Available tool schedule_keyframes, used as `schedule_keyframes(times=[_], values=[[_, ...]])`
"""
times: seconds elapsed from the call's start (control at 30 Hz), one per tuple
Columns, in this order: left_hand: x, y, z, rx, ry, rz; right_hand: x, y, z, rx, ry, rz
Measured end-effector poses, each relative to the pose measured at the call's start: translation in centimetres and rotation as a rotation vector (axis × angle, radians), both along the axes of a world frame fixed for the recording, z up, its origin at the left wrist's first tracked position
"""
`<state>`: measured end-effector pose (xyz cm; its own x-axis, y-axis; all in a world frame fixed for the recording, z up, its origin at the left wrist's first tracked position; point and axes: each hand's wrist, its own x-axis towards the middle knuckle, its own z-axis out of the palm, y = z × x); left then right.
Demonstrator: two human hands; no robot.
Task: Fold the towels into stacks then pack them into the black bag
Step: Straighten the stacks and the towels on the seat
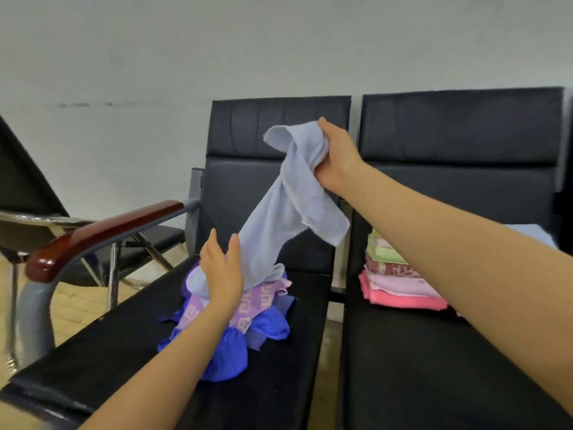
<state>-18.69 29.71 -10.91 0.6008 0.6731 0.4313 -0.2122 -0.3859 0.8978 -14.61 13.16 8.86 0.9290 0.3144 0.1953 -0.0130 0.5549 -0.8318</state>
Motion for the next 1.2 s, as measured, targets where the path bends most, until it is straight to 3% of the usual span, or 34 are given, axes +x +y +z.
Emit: schedule_keyframes(times=[0.1, 0.17, 0.23, 0.3, 0.37, 0.43, 0.57, 0.67, 0.77, 0.83, 0.87, 0.93, 1.03, 1.07, 1.1, 1.2], values=[[0.5, -2.8, 2.8, 0.312, 0.096, -0.131, -2.1, -3.7, 0.8, 0.016, -0.033, -0.041], [-0.2, -5.0, 3.1, 0.339, 0.241, -0.394, -2.7, -6.5, 0.9, 0.023, -0.040, -0.086], [-1.3, -7.9, 2.7, 0.262, 0.290, -0.604, -2.9, -9.7, 0.6, 0.037, -0.040, -0.134], [-1.7, -11.2, 3.1, 0.050, 0.222, -0.592, -2.9, -13.0, 0.0, 0.030, -0.022, -0.217], [-1.7, -14.9, 4.5, -0.290, 0.180, -0.548, -2.5, -16.0, -1.1, 0.004, 0.015, -0.326], [-1.6, -18.2, 6.5, -0.461, 0.172, -0.595, -2.2, -18.3, -2.6, -0.056, 0.037, -0.427], [-2.3, -24.0, 10.8, -0.669, 0.134, -0.840, -1.7, -21.9, -6.1, -0.139, 0.036, -0.560], [-3.0, -26.5, 12.2, -0.684, 0.129, -0.954, -2.5, -24.3, -8.2, -0.159, 0.079, -0.687], [-1.8, -27.5, 10.3, -0.778, 0.170, -1.083, -2.7, -27.4, -11.2, -0.168, 0.121, -0.810], [-0.6, -27.0, 7.6, -0.792, 0.216, -1.016, -2.4, -29.3, -13.9, -0.174, 0.188, -0.864], [0.5, -26.8, 5.8, -0.774, 0.269, -0.954, -1.8, -30.6, -15.7, -0.152, 0.245, -0.879], [2.4, -25.7, 1.3, -0.475, 0.427, -0.761, -1.3, -32.3, -19.4, -0.116, 0.335, -0.887], [4.3, -23.4, -4.7, 0.380, 0.543, -0.492, -1.6, -33.2, -23.3, -0.153, 0.391, -0.828], [4.3, -23.0, -5.5, 0.562, 0.544, -0.443, -1.5, -33.5, -24.1, -0.220, 0.415, -0.802], [4.1, -22.8, -5.9, 0.644, 0.533, -0.438, -1.6, -33.7, -24.7, -0.282, 0.442, -0.789], [2.3, -24.2, -5.7, 0.566, 0.427, -0.601, -1.3, -34.5, -25.4, -0.357, 0.472, -0.752]])
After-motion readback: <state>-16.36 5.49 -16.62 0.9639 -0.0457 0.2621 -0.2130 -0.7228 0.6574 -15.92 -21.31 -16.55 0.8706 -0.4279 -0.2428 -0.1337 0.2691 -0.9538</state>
